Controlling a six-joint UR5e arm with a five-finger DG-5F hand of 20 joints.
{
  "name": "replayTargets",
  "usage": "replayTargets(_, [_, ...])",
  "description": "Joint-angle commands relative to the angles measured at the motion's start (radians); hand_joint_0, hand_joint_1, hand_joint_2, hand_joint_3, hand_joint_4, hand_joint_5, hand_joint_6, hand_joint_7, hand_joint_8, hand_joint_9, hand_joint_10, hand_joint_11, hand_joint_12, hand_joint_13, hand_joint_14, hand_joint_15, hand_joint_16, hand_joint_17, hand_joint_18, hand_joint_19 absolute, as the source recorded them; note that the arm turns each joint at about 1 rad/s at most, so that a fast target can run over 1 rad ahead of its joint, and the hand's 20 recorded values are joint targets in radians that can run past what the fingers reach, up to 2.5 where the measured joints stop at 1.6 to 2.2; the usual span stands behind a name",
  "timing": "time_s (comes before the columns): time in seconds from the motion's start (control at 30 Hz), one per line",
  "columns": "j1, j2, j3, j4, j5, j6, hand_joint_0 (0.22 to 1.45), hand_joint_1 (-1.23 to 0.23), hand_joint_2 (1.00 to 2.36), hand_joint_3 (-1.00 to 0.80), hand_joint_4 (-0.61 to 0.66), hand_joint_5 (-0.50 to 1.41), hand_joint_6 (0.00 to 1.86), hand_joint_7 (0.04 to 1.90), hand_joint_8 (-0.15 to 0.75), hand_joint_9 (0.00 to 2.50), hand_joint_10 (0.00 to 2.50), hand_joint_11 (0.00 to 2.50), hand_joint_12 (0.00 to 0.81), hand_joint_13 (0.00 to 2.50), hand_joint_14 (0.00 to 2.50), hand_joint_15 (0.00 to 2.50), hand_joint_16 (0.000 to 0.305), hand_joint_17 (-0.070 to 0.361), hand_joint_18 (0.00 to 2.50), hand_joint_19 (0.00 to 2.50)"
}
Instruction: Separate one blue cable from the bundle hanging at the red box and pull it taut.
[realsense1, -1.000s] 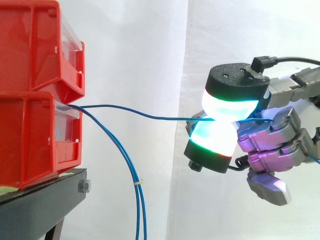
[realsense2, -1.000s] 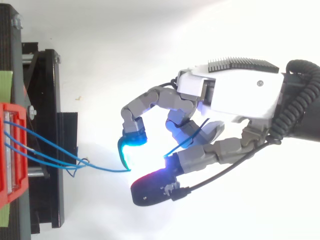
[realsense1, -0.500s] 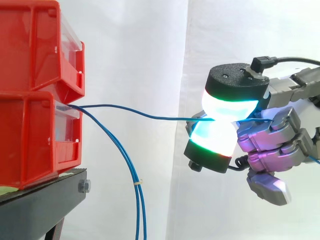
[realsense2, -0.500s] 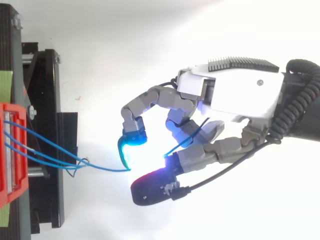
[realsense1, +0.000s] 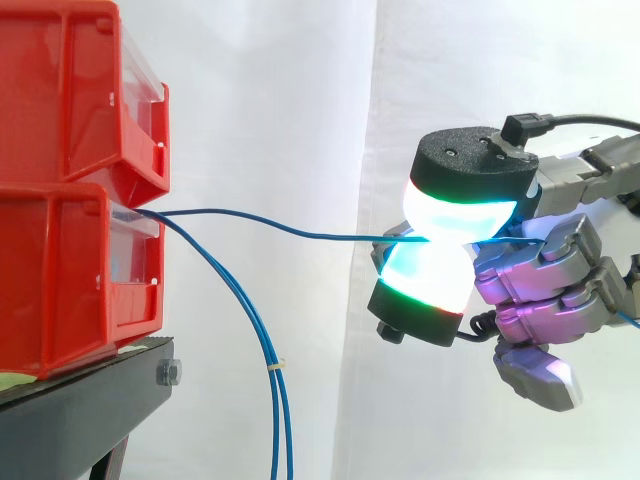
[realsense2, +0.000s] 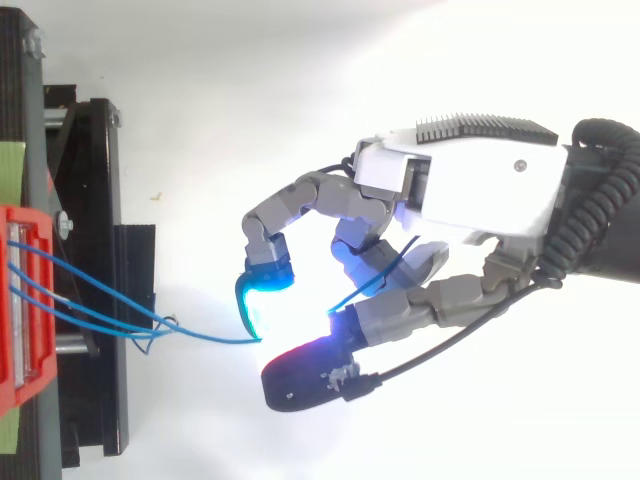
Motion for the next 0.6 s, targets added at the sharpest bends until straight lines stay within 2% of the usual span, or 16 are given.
replayTargets(0.0, [0.000, 0.000, 0.000, 0.000, 0.000, 0.000, 0.71, -0.76, 1.02, -0.04, -0.13, -0.19, 0.91, 1.35, 0.305, 1.22, 1.30, 1.66, 0.374, 1.16, 1.22, 1.58, 0.048, 0.107, 1.09, 0.93])
replayTargets(0.57, [0.000, 0.000, 0.000, 0.000, 0.000, 0.000, 0.71, -0.76, 1.03, -0.04, -0.13, -0.19, 0.91, 1.35, 0.308, 1.22, 1.29, 1.67, 0.378, 1.16, 1.19, 1.59, 0.048, 0.107, 1.09, 0.93])
